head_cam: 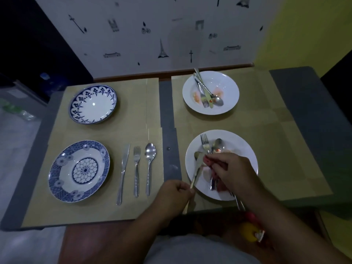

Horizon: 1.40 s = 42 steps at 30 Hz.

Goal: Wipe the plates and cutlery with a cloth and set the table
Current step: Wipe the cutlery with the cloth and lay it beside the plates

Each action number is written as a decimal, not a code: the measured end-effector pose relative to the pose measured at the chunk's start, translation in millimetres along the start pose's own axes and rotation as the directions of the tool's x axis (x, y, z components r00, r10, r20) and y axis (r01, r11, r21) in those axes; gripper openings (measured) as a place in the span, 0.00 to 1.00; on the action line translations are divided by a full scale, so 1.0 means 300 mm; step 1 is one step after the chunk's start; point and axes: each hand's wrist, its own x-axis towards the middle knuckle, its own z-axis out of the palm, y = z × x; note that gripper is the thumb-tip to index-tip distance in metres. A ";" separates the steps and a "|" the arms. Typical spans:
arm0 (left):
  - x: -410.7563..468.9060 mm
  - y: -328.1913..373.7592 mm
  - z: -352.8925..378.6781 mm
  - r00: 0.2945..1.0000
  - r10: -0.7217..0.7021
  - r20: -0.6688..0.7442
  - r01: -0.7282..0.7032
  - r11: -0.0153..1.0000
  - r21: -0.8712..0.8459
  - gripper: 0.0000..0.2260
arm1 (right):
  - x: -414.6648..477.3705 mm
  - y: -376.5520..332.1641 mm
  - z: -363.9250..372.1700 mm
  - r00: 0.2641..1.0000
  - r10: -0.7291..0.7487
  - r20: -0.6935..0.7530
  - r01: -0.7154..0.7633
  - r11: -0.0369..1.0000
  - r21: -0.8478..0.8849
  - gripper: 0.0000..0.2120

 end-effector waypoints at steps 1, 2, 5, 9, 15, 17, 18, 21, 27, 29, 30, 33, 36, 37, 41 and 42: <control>-0.003 -0.001 -0.005 1.000 0.009 -0.025 -0.010 1.000 -0.029 0.06 | -0.004 -0.017 0.013 0.997 -0.069 0.024 0.069 0.998 -0.003 0.14; -0.004 0.001 -0.013 0.999 0.021 -0.048 -0.023 0.998 -0.058 0.07 | -0.012 -0.034 0.029 0.988 -0.143 0.063 0.144 0.989 -0.014 0.15; 0.005 0.016 -0.043 0.993 0.080 -0.084 -0.089 0.991 -0.103 0.07 | -0.028 -0.072 0.092 0.934 -0.321 0.159 0.342 0.930 -0.132 0.18; -0.003 0.025 -0.073 0.978 0.159 -0.132 -0.179 0.971 -0.158 0.08 | 0.001 -0.112 0.123 0.864 -0.474 0.170 0.503 0.836 -0.220 0.18; -0.031 0.035 -0.106 0.972 0.196 -0.129 -0.220 0.952 -0.213 0.08 | 0.225 -0.109 0.047 0.935 -0.355 -0.001 0.338 0.891 -0.301 0.15; -0.031 0.044 -0.117 0.966 0.219 -0.135 -0.244 0.946 -0.212 0.09 | 0.193 -0.128 0.062 0.921 -0.389 0.030 0.375 0.861 -0.343 0.15; -0.027 0.044 -0.124 0.962 0.231 -0.143 -0.258 0.941 -0.219 0.09 | 0.154 -0.148 0.077 0.906 -0.419 0.063 0.413 0.838 -0.358 0.15; -0.018 0.031 -0.147 0.955 0.255 -0.153 -0.283 0.938 -0.202 0.08 | 0.110 -0.190 0.102 0.871 -0.474 0.131 0.489 0.809 -0.326 0.14; -0.006 -0.002 -0.178 0.937 0.315 -0.152 -0.331 0.939 -0.093 0.07 | 0.324 -0.148 0.025 0.978 -0.194 -0.078 0.168 0.951 -0.260 0.13; 0.008 0.001 -0.188 0.928 0.332 -0.168 -0.340 0.940 -0.018 0.08 | 0.319 -0.164 0.013 0.980 -0.162 -0.120 0.136 0.971 -0.198 0.12; 0.019 0.002 -0.190 0.932 0.319 -0.174 -0.325 0.946 -0.008 0.09 | 0.305 -0.176 0.015 0.979 -0.151 -0.133 0.129 0.979 -0.158 0.12; 0.037 0.012 -0.200 0.942 0.270 -0.200 -0.283 0.958 -0.043 0.11 | 0.253 -0.199 0.043 0.969 -0.161 -0.187 0.144 0.984 -0.104 0.12; 0.045 0.016 -0.217 0.947 0.242 -0.210 -0.266 0.959 -0.097 0.12 | 0.191 -0.226 0.088 0.988 -0.115 -0.100 0.121 0.991 0.056 0.13; 0.048 0.018 -0.223 0.954 0.216 -0.206 -0.245 0.961 -0.129 0.12 | 0.165 -0.240 0.106 0.988 -0.142 -0.058 0.146 0.987 0.073 0.14; 0.061 0.009 -0.231 0.965 0.186 -0.187 -0.220 0.959 -0.181 0.14 | 0.099 -0.266 0.181 0.908 -0.416 0.056 0.418 0.886 -0.199 0.18; 0.058 0.007 -0.230 0.961 0.201 -0.189 -0.236 0.953 -0.190 0.14 | 0.094 -0.267 0.197 0.879 -0.467 0.096 0.476 0.847 -0.237 0.19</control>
